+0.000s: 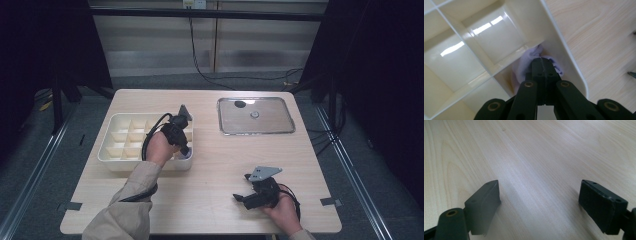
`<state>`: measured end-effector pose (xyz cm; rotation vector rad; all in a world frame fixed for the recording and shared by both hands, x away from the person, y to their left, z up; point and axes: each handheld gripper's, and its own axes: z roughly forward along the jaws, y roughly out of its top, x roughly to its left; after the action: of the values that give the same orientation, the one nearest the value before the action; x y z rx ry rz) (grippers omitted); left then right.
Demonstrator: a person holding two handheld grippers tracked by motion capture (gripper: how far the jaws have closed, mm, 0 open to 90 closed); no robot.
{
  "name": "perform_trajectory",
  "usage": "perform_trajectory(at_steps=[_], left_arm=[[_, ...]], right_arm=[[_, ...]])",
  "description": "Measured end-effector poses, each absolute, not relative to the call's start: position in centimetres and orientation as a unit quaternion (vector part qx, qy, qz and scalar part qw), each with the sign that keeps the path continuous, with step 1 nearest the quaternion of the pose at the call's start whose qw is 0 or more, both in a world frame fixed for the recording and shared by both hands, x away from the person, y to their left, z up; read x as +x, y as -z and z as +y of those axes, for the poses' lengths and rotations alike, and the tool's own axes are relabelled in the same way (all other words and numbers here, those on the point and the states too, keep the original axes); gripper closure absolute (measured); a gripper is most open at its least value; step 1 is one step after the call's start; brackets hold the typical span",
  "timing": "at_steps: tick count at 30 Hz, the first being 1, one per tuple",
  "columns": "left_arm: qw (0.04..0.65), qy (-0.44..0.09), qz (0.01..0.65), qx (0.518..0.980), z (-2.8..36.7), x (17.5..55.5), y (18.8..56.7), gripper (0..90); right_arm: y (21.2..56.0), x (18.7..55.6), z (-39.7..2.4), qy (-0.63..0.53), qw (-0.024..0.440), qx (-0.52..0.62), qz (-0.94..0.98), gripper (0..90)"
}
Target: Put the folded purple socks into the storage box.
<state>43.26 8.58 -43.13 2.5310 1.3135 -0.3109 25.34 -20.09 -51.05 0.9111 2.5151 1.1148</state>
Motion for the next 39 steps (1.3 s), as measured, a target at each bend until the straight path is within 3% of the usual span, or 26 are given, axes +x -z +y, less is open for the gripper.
perform_trajectory(at_steps=[36,39], left_arm=[[0.146,0.093,0.459,0.871,8.8,42.3,42.8,90.0],[0.148,0.090,0.459,0.872,8.9,42.3,42.5,85.8]], right_arm=[[51.0,25.3,-20.0,-0.381,0.120,0.313,0.862,16.7],[51.0,25.3,-20.0,-0.381,0.120,0.313,0.862,16.7]])
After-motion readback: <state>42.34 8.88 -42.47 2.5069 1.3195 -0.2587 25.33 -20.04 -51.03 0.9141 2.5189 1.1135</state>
